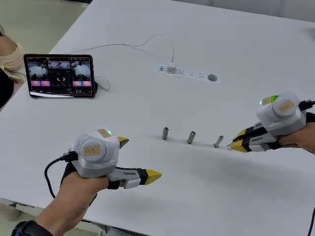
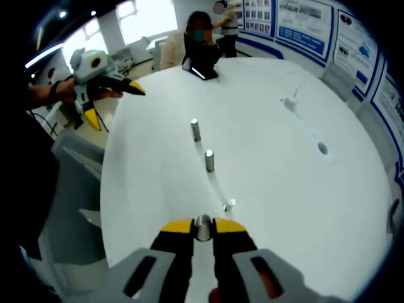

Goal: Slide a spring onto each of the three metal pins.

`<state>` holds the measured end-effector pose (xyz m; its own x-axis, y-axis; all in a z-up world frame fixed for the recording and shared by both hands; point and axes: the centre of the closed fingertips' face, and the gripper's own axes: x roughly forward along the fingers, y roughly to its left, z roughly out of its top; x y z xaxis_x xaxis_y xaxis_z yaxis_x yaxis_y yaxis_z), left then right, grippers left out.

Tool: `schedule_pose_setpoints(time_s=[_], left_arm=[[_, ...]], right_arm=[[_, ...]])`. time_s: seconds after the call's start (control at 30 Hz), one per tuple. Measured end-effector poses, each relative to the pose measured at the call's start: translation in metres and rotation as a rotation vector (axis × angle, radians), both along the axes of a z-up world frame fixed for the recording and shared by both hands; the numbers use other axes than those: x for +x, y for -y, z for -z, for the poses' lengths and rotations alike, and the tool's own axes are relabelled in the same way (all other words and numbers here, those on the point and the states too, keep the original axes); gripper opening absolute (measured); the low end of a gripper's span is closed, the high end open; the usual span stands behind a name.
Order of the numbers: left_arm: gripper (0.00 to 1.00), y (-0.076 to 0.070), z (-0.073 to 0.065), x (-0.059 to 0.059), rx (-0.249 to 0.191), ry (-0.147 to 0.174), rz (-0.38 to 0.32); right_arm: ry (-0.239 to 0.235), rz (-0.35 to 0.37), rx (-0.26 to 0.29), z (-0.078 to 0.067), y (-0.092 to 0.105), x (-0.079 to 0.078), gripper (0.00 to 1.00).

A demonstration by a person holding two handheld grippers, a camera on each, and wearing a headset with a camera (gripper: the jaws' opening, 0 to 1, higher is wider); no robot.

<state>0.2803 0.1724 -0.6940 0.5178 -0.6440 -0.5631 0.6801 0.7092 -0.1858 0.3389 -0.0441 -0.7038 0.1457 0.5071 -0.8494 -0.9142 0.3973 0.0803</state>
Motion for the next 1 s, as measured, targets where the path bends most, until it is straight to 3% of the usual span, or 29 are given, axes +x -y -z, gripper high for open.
schedule_pose_setpoints(time_s=[0.1,0.57,1.0], left_arm=[[0.89,0.000,0.002,-0.002,-0.002,-0.015,0.000],[0.91,-0.007,0.008,-0.008,0.014,-0.041,-0.003],[0.89,-0.017,0.010,-0.010,0.010,-0.057,-0.026]], right_arm=[[0.004,-0.011,-0.007,0.004,0.000,0.006,0.13],[0.004,-0.013,-0.027,0.017,-0.002,0.033,0.13],[0.000,-0.036,-0.050,0.027,-0.009,0.039,0.13]])
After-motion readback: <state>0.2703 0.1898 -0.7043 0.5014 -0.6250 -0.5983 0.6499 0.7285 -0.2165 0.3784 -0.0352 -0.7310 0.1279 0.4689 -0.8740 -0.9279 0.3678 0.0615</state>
